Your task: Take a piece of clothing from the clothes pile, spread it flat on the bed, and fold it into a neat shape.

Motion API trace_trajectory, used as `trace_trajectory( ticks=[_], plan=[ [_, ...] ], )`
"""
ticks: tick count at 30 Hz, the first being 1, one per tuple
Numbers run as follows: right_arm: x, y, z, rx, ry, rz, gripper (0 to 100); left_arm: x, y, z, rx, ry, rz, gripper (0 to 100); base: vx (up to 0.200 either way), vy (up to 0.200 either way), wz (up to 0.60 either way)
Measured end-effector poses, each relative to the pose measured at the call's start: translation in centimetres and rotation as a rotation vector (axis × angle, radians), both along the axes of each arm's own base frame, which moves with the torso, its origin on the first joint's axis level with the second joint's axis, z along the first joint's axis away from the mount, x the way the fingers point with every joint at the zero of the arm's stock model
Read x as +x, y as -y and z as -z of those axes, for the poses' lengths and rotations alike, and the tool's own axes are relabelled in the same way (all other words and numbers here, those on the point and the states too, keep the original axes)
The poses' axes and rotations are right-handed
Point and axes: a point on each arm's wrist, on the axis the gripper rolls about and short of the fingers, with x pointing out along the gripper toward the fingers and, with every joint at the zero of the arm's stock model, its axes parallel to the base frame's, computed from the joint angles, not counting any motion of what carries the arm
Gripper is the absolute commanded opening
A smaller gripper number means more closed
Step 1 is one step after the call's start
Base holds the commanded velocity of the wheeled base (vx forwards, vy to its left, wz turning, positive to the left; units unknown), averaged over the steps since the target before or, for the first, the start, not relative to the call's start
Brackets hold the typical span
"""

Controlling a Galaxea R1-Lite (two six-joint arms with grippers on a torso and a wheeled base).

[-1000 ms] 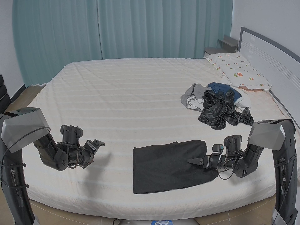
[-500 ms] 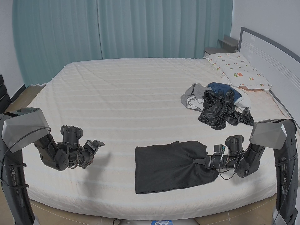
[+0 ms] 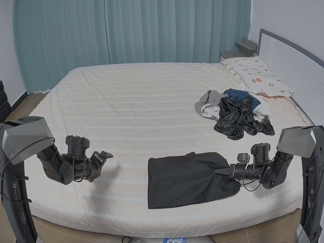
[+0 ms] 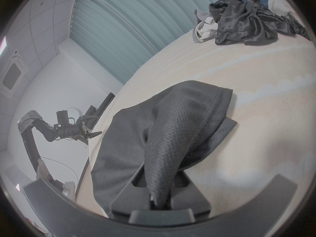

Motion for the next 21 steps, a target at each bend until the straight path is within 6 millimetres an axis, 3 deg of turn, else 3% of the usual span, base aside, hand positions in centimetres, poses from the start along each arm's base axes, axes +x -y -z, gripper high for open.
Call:
trace_trajectory(
  ticks=[21],
  plan=[
    [-0.61, 0.65, -0.4, -0.006, -0.002, 0.011, 0, -0.06, -0.01, 0.08, 0.003, -0.003, 0.002, 100, 0.0, -0.2, 0.0]
  ],
)
